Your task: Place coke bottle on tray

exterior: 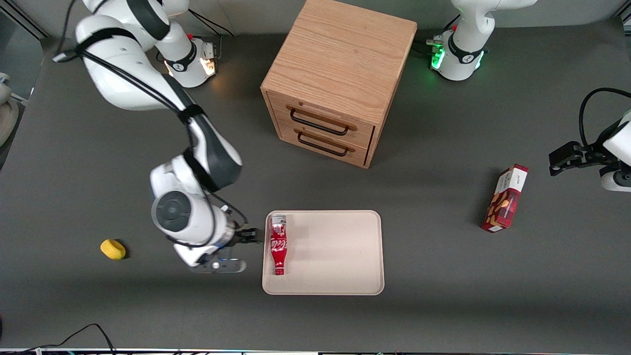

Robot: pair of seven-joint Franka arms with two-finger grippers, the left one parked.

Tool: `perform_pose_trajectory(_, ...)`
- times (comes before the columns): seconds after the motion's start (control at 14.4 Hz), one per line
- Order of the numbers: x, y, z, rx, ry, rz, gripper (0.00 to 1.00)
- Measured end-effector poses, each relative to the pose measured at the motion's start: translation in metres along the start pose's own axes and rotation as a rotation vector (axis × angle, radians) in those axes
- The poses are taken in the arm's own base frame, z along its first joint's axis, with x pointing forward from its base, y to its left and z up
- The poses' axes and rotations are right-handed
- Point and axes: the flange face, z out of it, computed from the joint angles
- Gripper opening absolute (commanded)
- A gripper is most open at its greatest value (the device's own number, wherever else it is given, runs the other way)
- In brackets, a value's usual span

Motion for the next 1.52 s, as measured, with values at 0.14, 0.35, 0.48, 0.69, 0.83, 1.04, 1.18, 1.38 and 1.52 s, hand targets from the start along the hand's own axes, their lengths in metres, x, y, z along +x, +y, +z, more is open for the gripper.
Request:
perform_pose_trajectory(0.14,-0.01,0.03,-0.028,-0.038,0.01,0.027,1.0)
perform_pose_trajectory(0.35,-0.031,0.075,-0.071,-0.097,0.038,0.066,1.0)
perform_pose_trajectory(0.48,-0.045,0.107,-0.102,-0.056,0.04,0.129,1.0)
perform_pose_trajectory(0.69,-0.066,0.167,-0.142,0.001,0.021,0.122,1.0)
perform_pose_trajectory(0.83,-0.086,0.2,-0.164,0.003,0.02,0.122,1.0)
perform_pose_trajectory(1.04,-0.124,0.21,-0.188,0.008,0.027,0.096,1.0)
perform_pose_trajectory(1.18,-0.147,0.213,-0.208,0.013,0.036,0.092,1.0)
perform_pose_trajectory(1.38,-0.159,0.217,-0.23,0.015,0.062,0.094,1.0)
perform_pose_trajectory(1.52,-0.16,0.221,-0.239,0.015,0.07,0.101,1.0)
